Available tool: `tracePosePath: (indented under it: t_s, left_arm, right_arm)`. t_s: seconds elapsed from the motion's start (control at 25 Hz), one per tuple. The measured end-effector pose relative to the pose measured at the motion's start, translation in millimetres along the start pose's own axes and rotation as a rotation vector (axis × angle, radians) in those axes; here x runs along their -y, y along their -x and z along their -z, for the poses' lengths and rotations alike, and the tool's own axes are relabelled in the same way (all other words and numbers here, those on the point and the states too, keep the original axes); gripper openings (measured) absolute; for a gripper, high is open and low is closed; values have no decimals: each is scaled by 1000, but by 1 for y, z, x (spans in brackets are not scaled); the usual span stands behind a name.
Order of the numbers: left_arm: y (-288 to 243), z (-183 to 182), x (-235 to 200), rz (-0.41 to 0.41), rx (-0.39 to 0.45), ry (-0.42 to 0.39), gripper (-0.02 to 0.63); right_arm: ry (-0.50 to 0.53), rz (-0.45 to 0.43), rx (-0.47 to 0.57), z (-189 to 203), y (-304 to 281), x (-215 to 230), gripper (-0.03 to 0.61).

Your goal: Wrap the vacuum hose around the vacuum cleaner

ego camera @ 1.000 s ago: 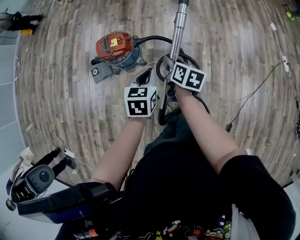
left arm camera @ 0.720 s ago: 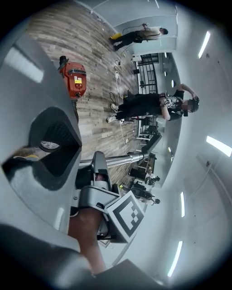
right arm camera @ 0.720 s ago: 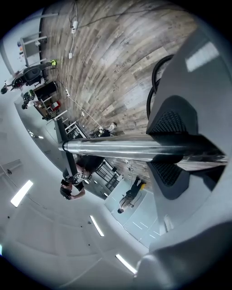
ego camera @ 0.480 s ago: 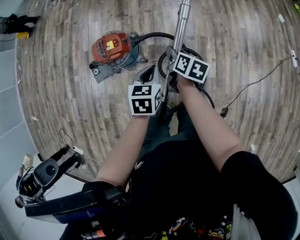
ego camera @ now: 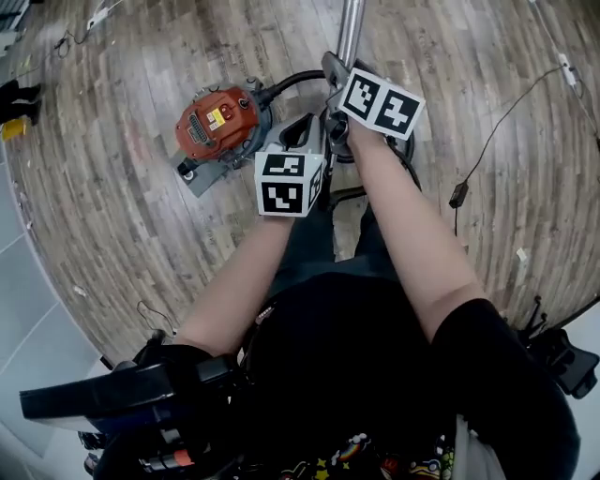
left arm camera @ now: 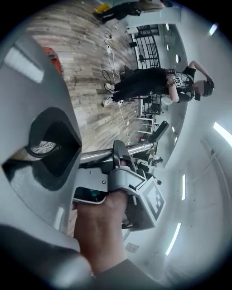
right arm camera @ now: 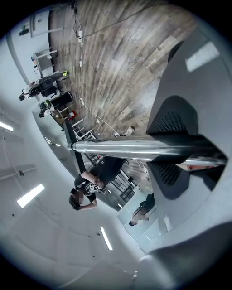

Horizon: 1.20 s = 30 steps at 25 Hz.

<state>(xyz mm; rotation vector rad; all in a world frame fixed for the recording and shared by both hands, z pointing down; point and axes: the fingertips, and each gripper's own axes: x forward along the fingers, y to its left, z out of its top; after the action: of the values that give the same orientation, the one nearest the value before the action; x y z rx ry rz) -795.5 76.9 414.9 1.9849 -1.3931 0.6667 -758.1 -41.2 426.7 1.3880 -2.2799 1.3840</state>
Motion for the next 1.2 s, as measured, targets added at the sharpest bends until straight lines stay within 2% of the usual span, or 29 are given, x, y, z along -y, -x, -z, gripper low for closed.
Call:
tracePosePath:
  t_s: [0.08, 0.2, 0.32, 0.48, 0.68, 0.84, 1.0, 1.12, 1.2]
  left_arm:
    - [-2, -12, -23, 22, 5, -28, 2]
    - [-8, -31, -58, 12, 32, -37, 2]
    - [-19, -28, -73, 10, 32, -32, 2]
    - [-53, 4, -78, 13, 12, -48, 2]
    - [-124, 79, -81, -2, -18, -17, 2]
    - [-203, 141, -85, -18, -2, -39, 2]
    - [-279, 193, -107, -69, 58, -36, 2]
    - [-325, 214, -126, -128, 123, -118, 2]
    - [-355, 227, -138, -151, 138, -148, 2]
  right_arm:
    - [-19, 0, 38, -9, -12, -17, 187]
    - [-57, -10, 77, -23, -39, -38, 187]
    - [-113, 16, 71, -9, -55, -25, 187]
    - [-195, 88, 59, 30, -74, 36, 187]
    - [-299, 151, 49, 92, -121, 130, 189]
    - [-368, 165, 59, 135, -176, 210, 189]
    - [-470, 162, 90, 173, -240, 284, 190]
    - [-553, 200, 99, 209, -284, 341, 192]
    - [-594, 229, 106, 230, -308, 375, 193]
